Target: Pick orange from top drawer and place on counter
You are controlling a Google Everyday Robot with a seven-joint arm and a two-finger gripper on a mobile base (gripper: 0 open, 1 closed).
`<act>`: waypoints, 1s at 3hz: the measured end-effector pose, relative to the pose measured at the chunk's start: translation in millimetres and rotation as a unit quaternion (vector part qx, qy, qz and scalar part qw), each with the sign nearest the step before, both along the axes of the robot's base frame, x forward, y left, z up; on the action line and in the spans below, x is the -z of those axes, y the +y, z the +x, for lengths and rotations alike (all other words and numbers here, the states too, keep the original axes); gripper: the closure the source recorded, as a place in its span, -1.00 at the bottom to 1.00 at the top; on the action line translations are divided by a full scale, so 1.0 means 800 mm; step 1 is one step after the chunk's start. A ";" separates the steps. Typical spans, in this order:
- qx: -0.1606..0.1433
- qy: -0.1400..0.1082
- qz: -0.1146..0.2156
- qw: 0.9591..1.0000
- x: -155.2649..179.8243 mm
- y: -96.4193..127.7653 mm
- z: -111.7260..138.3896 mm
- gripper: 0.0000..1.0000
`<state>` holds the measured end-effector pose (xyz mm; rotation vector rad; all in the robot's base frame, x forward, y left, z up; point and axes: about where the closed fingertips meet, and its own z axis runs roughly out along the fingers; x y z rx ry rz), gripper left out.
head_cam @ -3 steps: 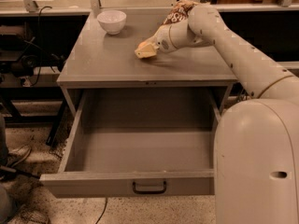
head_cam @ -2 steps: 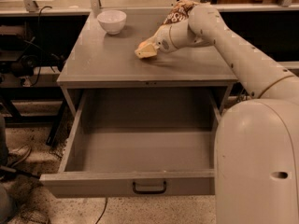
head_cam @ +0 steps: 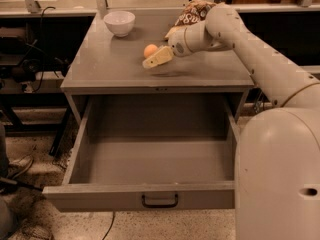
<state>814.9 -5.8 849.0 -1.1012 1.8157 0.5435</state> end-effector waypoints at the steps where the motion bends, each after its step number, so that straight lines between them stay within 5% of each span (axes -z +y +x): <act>1: 0.017 -0.009 0.002 1.000 -0.010 -0.027 -0.011 -1.00; 3: 0.125 -0.045 0.031 0.991 -0.059 -0.187 -0.119 -1.00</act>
Offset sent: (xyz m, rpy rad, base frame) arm -0.0856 -0.1541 0.0465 0.0507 -0.0916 -0.2444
